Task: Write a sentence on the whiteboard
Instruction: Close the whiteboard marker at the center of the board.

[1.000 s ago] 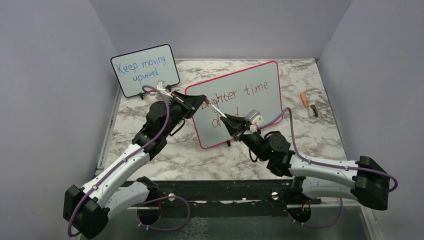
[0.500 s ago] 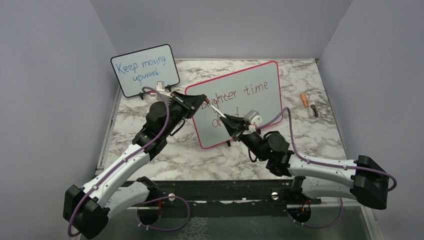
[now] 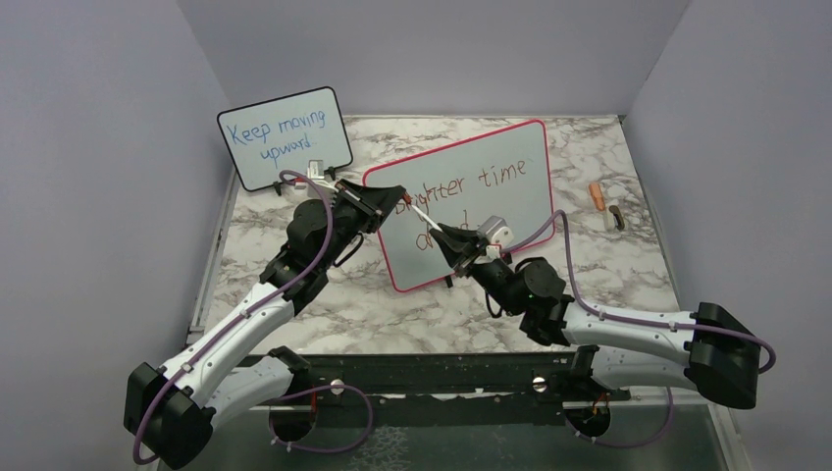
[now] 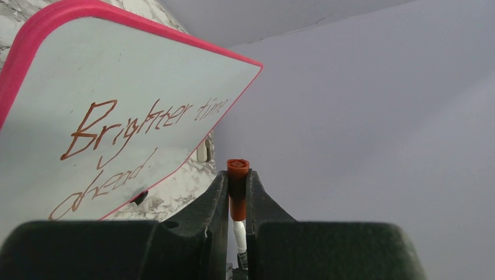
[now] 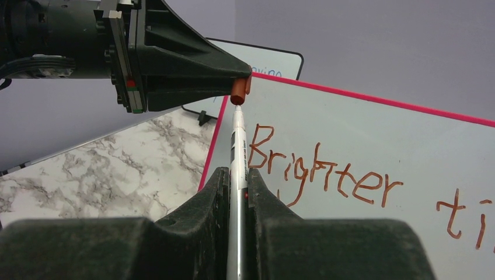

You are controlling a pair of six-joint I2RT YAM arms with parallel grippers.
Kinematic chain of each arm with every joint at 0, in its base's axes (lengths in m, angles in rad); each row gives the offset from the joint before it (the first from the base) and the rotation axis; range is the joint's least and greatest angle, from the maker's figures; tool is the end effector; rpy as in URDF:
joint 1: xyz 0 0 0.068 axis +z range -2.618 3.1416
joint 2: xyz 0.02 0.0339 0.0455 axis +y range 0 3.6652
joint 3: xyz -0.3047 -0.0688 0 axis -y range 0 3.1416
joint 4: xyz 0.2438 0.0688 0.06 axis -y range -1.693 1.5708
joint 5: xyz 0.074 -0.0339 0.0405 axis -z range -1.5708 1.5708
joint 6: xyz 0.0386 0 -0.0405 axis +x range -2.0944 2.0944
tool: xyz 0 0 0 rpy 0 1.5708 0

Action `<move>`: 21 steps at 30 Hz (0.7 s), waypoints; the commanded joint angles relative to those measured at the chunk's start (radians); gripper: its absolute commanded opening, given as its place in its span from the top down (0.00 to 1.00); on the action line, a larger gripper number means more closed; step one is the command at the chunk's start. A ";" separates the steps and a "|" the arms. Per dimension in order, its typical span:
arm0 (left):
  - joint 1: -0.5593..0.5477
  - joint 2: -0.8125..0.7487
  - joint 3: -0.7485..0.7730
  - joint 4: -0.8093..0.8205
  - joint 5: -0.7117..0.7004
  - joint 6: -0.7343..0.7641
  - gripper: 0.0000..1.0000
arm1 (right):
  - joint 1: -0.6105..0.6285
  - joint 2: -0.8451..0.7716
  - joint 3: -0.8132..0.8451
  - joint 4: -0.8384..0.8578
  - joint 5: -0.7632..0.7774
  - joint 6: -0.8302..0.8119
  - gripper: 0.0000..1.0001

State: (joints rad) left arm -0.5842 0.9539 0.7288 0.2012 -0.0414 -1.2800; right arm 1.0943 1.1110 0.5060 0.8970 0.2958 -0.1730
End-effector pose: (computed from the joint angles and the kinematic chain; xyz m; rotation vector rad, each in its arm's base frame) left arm 0.1738 -0.1130 0.3634 -0.6429 1.6669 -1.3782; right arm 0.1135 0.1954 0.3292 -0.5554 1.1924 0.5989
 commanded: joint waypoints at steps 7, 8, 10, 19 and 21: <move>-0.008 -0.002 -0.006 0.038 0.004 -0.023 1.00 | 0.008 0.022 0.019 0.083 0.036 0.020 0.99; -0.009 -0.002 -0.005 0.038 0.006 -0.022 1.00 | 0.008 0.021 0.017 0.086 0.043 0.019 0.99; -0.009 -0.002 -0.004 0.038 0.008 -0.024 1.00 | 0.007 0.024 0.013 0.101 0.055 0.017 0.99; -0.025 0.008 -0.006 0.063 0.027 -0.034 1.00 | 0.008 0.072 0.026 0.168 0.070 0.036 0.99; -0.031 0.010 -0.008 0.070 0.028 -0.036 1.00 | 0.008 0.086 0.020 0.205 0.082 0.042 0.99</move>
State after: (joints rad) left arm -0.5972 0.9630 0.7288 0.2230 -0.0364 -1.2877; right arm 1.0943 1.1728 0.5064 1.0027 0.3302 -0.1501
